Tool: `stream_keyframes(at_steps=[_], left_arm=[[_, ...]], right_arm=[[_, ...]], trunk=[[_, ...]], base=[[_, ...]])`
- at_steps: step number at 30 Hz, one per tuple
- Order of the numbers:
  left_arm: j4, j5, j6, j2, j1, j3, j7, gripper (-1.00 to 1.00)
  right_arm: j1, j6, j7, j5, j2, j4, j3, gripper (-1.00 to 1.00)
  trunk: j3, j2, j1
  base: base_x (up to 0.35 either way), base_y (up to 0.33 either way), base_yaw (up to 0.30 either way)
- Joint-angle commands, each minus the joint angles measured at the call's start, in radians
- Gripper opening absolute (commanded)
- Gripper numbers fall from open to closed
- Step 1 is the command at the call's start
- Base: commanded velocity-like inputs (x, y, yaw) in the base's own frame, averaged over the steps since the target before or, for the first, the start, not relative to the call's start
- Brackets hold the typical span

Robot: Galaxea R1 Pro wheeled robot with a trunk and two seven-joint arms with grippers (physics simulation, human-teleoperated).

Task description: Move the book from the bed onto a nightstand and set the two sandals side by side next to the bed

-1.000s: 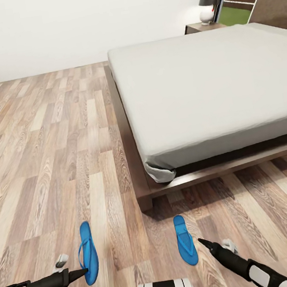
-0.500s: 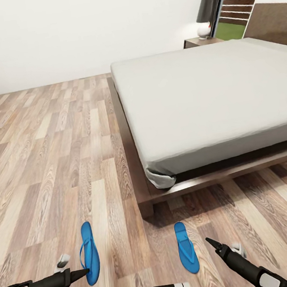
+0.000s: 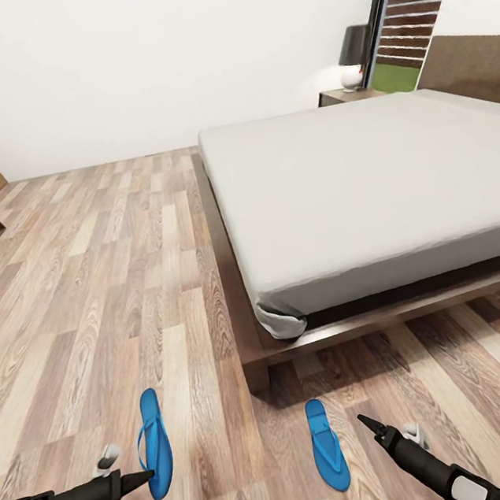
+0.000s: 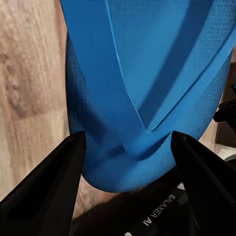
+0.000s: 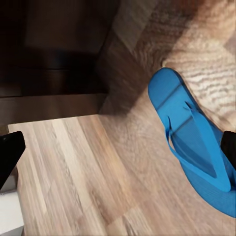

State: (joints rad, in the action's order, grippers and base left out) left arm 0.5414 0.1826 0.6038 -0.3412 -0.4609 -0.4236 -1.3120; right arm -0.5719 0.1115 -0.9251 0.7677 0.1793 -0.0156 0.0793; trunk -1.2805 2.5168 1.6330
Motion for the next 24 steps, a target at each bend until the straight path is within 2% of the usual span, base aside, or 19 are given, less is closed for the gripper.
stream_keyframes(at_steps=[1, 11, 17, 24], left_arm=[[-0.005, 0.011, 0.01, 0.0, -0.001, -0.007, -0.006, -1.0], [-0.015, 0.015, 0.005, -0.001, -0.001, -0.007, 0.001, -1.0], [-0.031, 0.018, -0.001, -0.002, -0.001, -0.007, 0.01, -1.0], [-0.08, 0.021, -0.019, -0.019, -0.001, -0.007, 0.012, -1.0]], right_arm=[[0.0, 0.011, -0.003, 0.0, 0.0, 0.0, 0.007, 1.0], [0.0, 0.011, -0.005, 0.002, 0.001, 0.01, 0.008, 1.0], [0.001, 0.005, -0.012, 0.007, 0.005, 0.059, 0.01, 1.0], [0.102, 0.002, -0.016, 0.015, 0.002, 0.068, 0.012, 1.0]], trunk=[[0.003, 0.0, -0.001], [0.042, -0.002, -0.005], [0.065, -0.004, -0.008], [0.092, -0.005, -0.011]], base=[[0.0, 0.0, 0.0], [0.0, 0.0, 0.0], [0.0, 0.0, 0.0], [0.0, 0.0, 0.0]])
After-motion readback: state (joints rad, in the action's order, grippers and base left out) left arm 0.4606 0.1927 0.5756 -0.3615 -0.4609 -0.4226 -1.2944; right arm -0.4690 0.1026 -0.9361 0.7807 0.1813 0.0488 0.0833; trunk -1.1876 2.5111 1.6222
